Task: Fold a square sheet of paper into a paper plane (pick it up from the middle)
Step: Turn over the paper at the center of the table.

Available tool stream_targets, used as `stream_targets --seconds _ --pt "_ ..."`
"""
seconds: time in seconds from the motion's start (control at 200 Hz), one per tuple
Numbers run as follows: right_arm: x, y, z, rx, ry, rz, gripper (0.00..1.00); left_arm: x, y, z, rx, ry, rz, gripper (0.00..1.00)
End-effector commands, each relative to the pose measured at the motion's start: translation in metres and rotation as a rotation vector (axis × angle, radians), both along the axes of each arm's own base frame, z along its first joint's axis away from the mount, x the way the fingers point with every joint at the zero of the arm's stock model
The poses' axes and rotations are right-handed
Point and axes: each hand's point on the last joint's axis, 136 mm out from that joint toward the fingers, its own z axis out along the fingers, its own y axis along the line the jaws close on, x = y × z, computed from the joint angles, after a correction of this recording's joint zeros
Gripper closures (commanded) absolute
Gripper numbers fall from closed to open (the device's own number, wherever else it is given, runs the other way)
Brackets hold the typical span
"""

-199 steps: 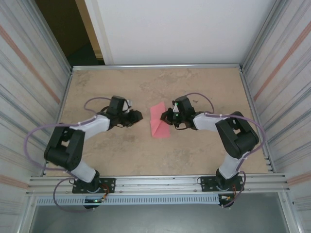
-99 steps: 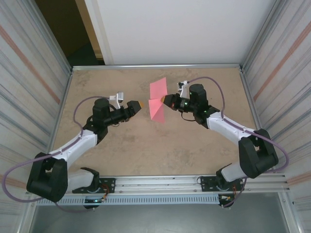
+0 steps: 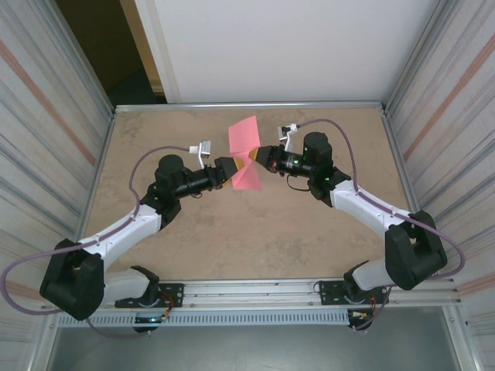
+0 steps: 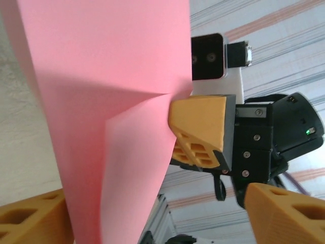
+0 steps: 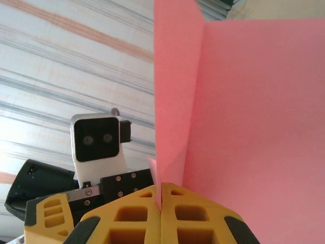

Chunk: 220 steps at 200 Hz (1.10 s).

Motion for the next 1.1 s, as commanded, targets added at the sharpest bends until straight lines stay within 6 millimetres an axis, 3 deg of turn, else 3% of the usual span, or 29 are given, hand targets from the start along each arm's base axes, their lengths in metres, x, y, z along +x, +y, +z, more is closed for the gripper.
stream_targets --seconds 0.0,0.266,0.792,1.097 --pt "-0.009 -0.001 0.04 0.072 -0.071 0.027 0.97 0.002 -0.003 0.023 -0.056 -0.052 -0.004 0.25" --pt "-0.002 -0.009 0.04 0.072 -0.058 0.014 0.96 0.005 0.0 0.019 -0.048 -0.015 0.025 0.39" --pt "0.008 -0.014 0.029 0.056 -0.035 0.01 0.91 0.018 -0.002 0.015 -0.065 0.003 0.005 0.78" --pt "0.018 -0.033 0.011 -0.025 0.012 -0.067 0.59 0.024 0.004 0.013 -0.055 -0.042 0.025 0.87"
